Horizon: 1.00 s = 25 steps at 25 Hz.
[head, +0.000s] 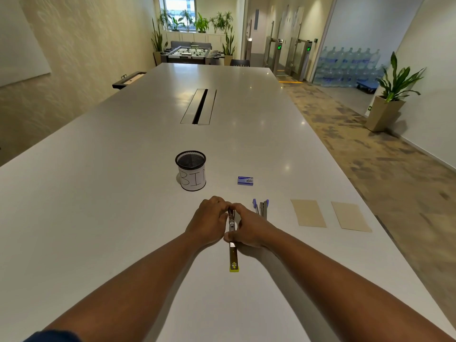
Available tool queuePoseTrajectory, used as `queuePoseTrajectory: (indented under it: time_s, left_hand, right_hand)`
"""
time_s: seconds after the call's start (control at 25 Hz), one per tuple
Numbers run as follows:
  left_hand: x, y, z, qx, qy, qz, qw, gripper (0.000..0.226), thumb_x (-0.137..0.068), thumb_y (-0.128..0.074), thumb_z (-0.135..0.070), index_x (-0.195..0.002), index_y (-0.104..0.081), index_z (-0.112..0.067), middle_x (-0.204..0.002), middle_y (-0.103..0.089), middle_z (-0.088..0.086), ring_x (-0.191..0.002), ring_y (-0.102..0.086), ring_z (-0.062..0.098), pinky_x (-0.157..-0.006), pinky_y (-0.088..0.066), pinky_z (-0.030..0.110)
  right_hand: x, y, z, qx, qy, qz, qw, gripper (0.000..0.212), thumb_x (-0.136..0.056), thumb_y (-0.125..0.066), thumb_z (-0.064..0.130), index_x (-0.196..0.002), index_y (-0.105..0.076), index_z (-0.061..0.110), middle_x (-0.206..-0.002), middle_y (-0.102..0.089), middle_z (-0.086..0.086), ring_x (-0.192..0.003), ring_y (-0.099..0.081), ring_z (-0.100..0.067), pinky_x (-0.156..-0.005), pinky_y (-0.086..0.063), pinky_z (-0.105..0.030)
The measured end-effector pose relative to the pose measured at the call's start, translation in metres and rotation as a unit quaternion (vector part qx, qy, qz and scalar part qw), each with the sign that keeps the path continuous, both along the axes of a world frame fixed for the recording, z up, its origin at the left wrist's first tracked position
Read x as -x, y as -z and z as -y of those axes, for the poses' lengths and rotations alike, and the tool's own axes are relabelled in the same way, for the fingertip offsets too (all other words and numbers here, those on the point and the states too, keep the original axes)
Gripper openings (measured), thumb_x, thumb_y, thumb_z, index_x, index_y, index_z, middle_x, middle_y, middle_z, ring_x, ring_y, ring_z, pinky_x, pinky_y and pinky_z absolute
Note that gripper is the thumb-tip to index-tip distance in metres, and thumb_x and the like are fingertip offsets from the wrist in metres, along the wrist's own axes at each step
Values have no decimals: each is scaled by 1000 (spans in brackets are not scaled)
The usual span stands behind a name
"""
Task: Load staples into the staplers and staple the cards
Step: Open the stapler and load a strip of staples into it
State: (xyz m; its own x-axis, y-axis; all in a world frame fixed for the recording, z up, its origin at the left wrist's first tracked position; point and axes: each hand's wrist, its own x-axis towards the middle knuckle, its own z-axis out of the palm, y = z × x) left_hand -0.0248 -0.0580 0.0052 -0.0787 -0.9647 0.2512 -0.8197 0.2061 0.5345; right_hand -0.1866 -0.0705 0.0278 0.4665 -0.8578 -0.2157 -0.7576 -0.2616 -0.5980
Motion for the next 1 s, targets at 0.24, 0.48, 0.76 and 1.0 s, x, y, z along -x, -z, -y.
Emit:
queuePoseTrajectory:
  time_s: [0.24, 0.48, 0.76, 1.0]
  left_hand:
    - [-1, 2, 0, 11, 5, -1, 1000, 27, -99, -53, -8, -118, -72, -13, -119, -67, 7, -106, -60, 24, -85, -49, 29]
    - [-3, 7, 1, 20, 12, -29, 999, 26, -99, -54, -10, -111, -76, -18, -112, -68, 3, -93, -56, 11, -77, -44, 20]
    - [-4, 9, 4, -14, 12, -58, 998, 29, -98, -55, -36, -116, -75, -26, -111, -65, -5, -99, -61, 15, -82, -56, 35]
    - [-3, 5, 2, -10, 9, -58, 998, 33, -96, -60, -30, -125, -72, -20, -119, -66, 1, -106, -62, 19, -88, -56, 40]
  right_hand:
    - [0, -1, 0, -3, 5, -7, 1000, 67, -78, -82, 40, -130, -40, 31, -82, -56, 11, -79, -59, -14, -77, -54, -37]
    - [1, -2, -12, 14, 29, 31, 999, 51, -79, -82, 34, -110, -41, 31, -78, -62, 2, -74, -60, -20, -78, -55, -46]
    - [3, 4, -28, 90, 70, 86, 990, 46, -76, -84, 36, -103, -47, 40, -109, -59, 15, -92, -59, -14, -76, -54, -38]
    - [4, 8, -39, 102, 105, 103, 984, 52, -76, -82, 42, -117, -50, 44, -118, -57, 22, -87, -58, -8, -76, -48, -33]
